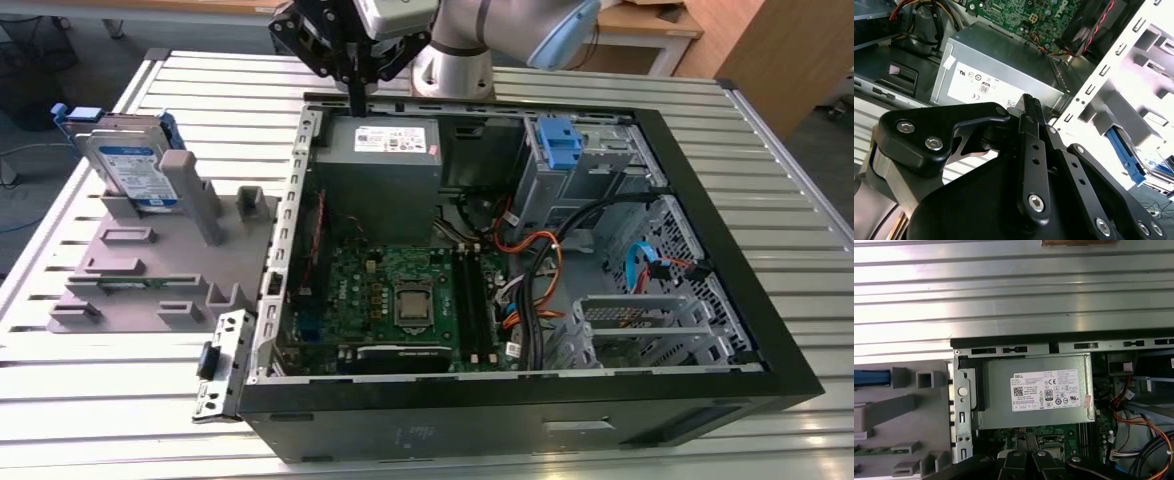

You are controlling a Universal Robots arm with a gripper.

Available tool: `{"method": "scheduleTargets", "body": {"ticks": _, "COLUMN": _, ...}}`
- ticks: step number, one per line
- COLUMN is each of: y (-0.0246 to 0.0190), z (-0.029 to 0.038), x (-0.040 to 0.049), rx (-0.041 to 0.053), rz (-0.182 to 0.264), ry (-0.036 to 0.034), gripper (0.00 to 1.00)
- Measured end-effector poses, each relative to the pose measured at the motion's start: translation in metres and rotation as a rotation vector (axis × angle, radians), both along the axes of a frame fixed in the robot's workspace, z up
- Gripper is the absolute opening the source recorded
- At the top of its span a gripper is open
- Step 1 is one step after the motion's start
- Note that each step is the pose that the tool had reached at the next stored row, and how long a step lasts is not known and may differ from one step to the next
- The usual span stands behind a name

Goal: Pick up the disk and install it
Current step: 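Reach for the disk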

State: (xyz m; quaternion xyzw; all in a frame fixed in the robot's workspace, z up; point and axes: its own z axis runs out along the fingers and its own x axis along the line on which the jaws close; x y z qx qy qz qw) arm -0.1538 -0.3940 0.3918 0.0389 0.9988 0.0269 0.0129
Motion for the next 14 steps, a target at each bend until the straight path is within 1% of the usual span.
{"method": "scheduleTargets", "body": {"ticks": 8, "y": 0.0032, "z": -0.0004, "x": -0.0086, "rx": 0.0023, "rz": -0.002, "ry": 0.0000, "gripper": 0.11}}
{"method": "scheduleTargets", "body": {"ticks": 14, "y": 0.0034, "z": -0.0005, "x": -0.0094, "rx": 0.0023, "rz": -0.004, "ry": 0.0000, "gripper": 0.11}}
